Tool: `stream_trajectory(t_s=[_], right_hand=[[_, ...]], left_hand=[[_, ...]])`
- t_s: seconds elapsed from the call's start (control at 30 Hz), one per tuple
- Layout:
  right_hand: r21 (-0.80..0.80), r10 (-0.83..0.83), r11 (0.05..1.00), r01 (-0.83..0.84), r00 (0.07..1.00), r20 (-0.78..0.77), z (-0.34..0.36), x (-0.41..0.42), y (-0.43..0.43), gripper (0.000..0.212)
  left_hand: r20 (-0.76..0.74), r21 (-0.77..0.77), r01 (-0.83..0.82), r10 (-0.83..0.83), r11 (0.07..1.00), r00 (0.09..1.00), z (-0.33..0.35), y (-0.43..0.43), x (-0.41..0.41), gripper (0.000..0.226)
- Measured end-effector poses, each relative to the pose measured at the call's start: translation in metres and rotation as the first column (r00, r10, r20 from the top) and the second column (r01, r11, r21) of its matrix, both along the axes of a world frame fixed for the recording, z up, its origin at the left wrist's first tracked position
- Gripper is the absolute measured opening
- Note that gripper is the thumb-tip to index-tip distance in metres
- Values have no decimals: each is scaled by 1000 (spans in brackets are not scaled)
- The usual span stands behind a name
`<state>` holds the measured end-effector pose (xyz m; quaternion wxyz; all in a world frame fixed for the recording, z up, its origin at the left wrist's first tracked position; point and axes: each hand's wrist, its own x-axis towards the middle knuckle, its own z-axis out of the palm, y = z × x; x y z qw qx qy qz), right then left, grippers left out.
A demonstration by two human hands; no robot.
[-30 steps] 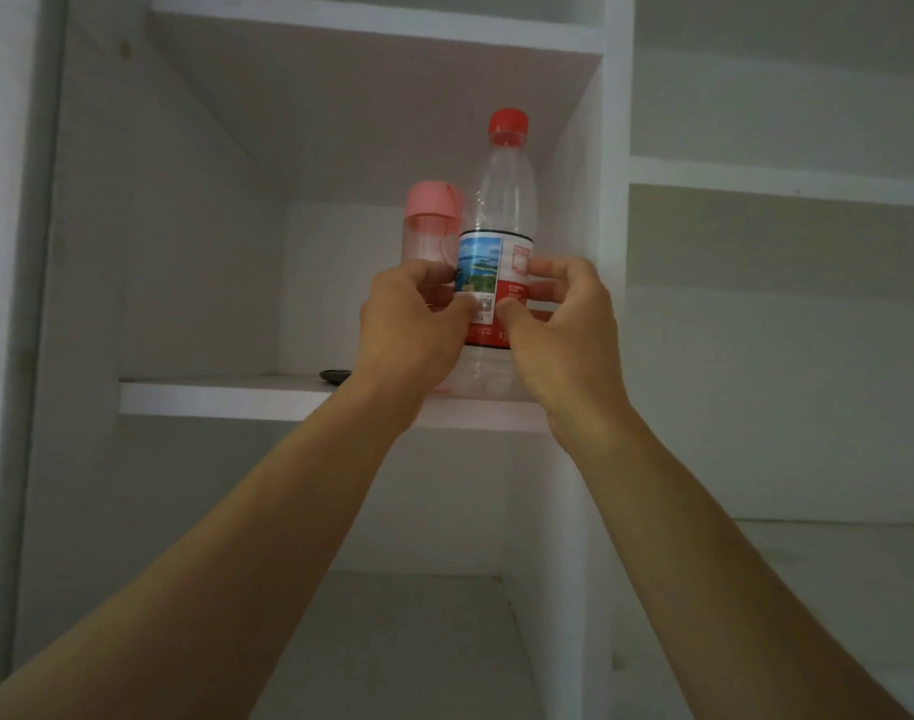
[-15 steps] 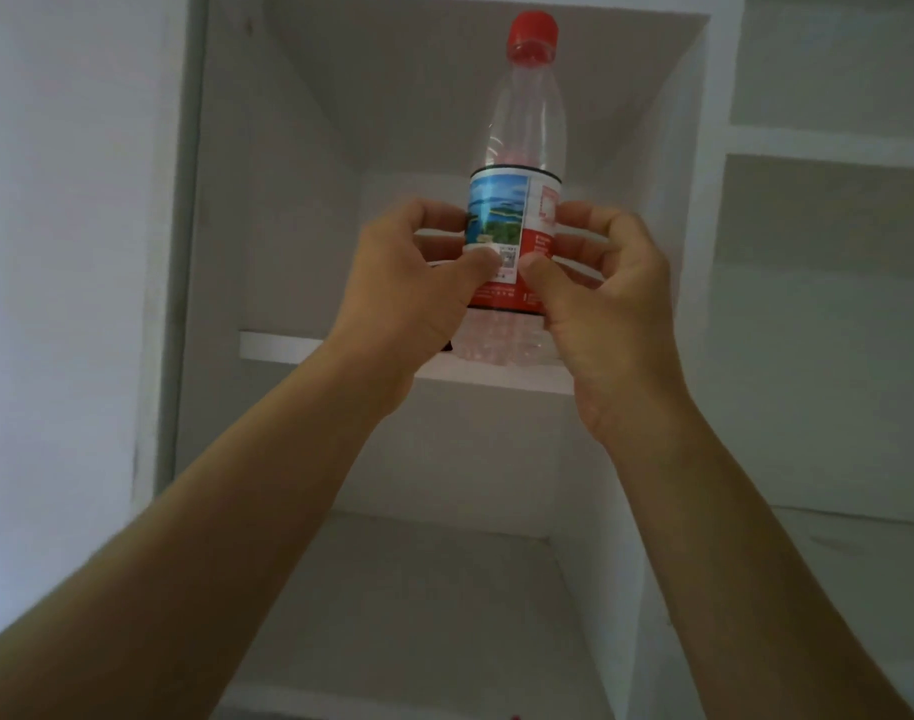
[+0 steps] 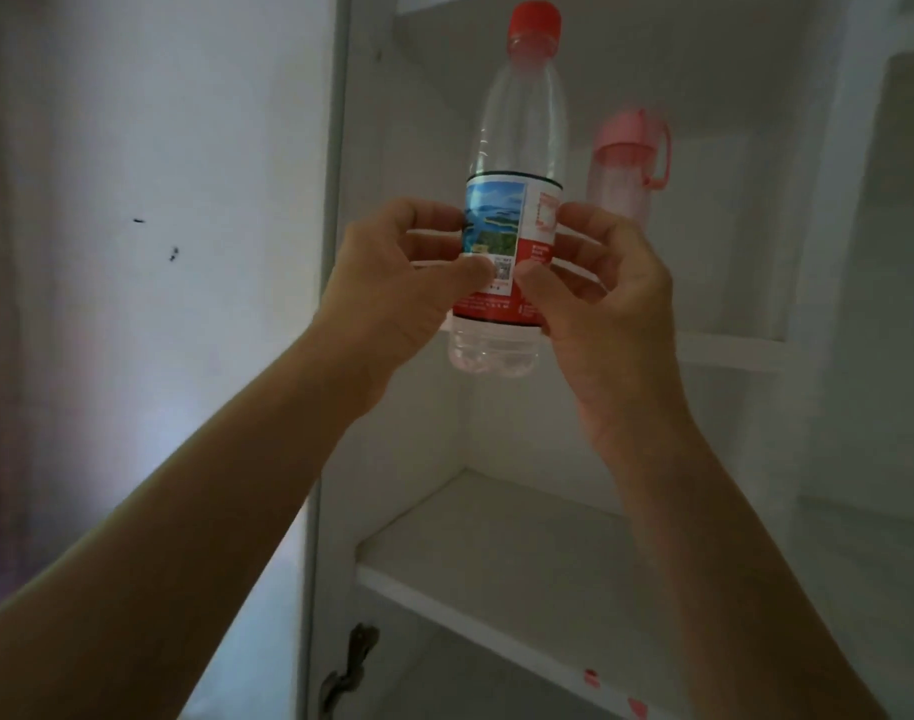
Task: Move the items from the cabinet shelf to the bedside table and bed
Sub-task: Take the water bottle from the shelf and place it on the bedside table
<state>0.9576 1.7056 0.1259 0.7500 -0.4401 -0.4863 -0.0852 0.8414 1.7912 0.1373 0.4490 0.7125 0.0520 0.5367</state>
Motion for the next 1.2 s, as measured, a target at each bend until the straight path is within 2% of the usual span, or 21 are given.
stream_trajectory(t_s=[0.23,0.47,0.87,1.2], right_hand=[[-38,274,961,-274,962,-3,-31,-26,-7,43],[-68,487,871,-487,873,-19,-56,-82,-14,43],[-132,793,604,-786,610,-2,-73,-242,-26,48],[-179,921,371,-911,385,-51,-95,-400,-61,50]], left_hand=[[-15,8,-253,253,968,967,-33,-36,-44,43],[-62,-30,-491,489,871,870,-55,-77,-110,45],[-46,-48,-778,777,626,628,-76,-149,-277,44],[-55,-65,-898,897,436,440,-99,-216,-429,39]])
